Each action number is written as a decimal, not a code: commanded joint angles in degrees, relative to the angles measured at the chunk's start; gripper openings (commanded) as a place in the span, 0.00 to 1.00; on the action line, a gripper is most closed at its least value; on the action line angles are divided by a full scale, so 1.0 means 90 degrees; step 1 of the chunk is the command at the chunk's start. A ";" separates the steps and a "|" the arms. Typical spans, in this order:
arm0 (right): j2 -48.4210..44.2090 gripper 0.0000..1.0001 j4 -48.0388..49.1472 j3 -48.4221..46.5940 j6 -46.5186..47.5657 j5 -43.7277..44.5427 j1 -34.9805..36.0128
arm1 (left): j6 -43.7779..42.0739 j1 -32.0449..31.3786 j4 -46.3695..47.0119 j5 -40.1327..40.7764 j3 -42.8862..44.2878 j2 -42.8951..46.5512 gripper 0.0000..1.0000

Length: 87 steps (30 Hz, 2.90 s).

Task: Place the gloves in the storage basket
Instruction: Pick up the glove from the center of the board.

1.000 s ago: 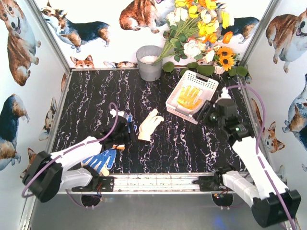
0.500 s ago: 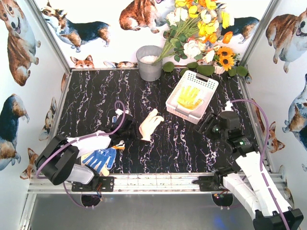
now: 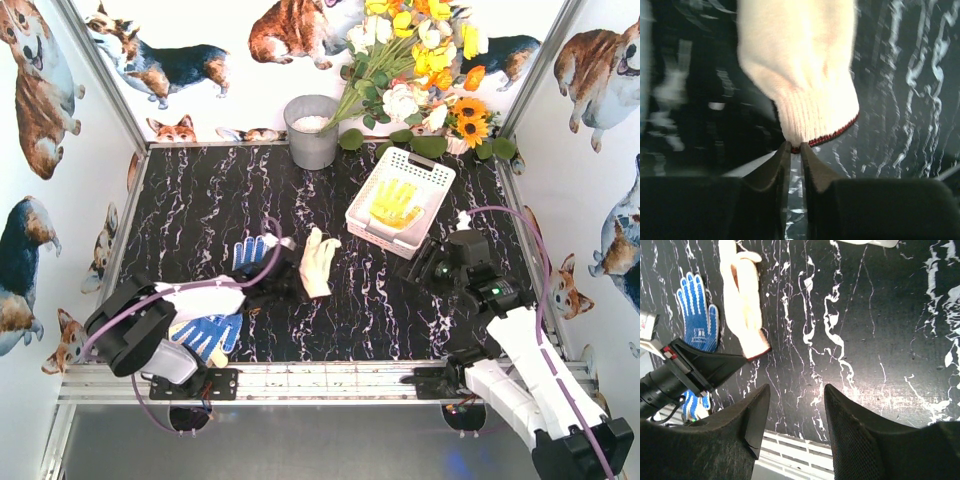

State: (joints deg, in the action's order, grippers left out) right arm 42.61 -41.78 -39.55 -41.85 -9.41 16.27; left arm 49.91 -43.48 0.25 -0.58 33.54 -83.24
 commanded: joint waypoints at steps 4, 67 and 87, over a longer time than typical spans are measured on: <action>-0.0079 0.49 0.0482 0.0110 -0.0008 -0.0020 0.0309 | 0.0009 -0.1101 0.0293 0.0236 0.0495 -0.0387 0.00; 0.5328 0.00 0.0463 -0.2911 0.0629 0.0850 0.3175 | -0.2876 -0.0340 -0.1914 0.0919 0.0365 0.3655 0.43; 0.4665 0.00 -0.2375 -0.4696 -0.0310 -0.1546 0.2313 | -0.5870 -0.2804 -0.0936 0.2547 0.0920 0.3015 0.74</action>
State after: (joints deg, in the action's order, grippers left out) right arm 85.62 -60.18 -77.25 -41.45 -16.97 37.39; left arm 2.87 -64.90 -10.87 16.91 39.62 -53.91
